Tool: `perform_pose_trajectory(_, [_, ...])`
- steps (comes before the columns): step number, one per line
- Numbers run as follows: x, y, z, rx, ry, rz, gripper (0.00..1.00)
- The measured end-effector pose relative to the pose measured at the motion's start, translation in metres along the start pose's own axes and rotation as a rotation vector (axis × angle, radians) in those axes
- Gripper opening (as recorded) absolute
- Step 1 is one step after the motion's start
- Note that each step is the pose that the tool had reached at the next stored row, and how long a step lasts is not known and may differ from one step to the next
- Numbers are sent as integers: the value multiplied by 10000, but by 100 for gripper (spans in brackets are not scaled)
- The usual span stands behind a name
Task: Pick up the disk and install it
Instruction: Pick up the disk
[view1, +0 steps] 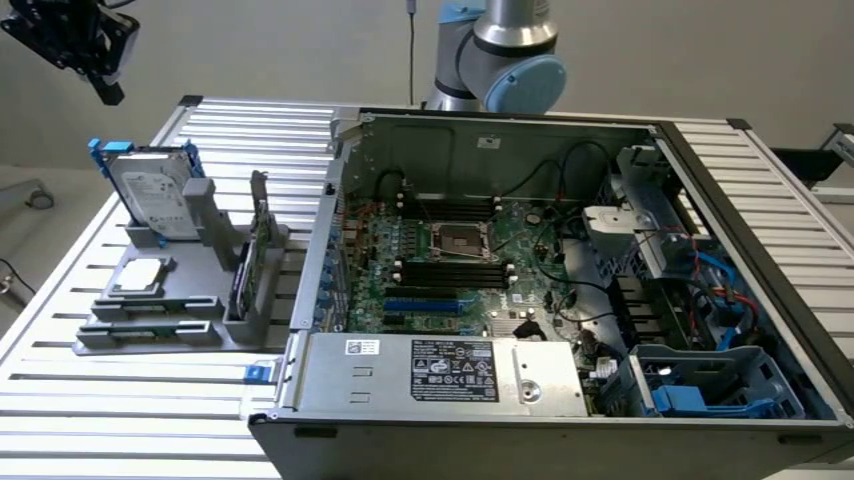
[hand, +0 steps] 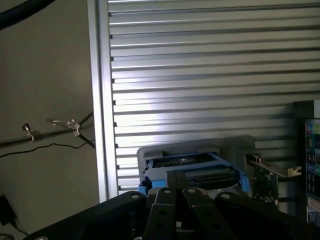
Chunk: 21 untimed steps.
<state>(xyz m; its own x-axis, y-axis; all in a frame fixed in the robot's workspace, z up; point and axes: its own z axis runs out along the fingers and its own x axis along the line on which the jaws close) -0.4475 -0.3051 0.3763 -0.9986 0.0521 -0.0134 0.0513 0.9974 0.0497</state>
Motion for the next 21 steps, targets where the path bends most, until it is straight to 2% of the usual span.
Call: perform_pose_trajectory(21, [2, -1, 29, -50, 198, -3780, 11])
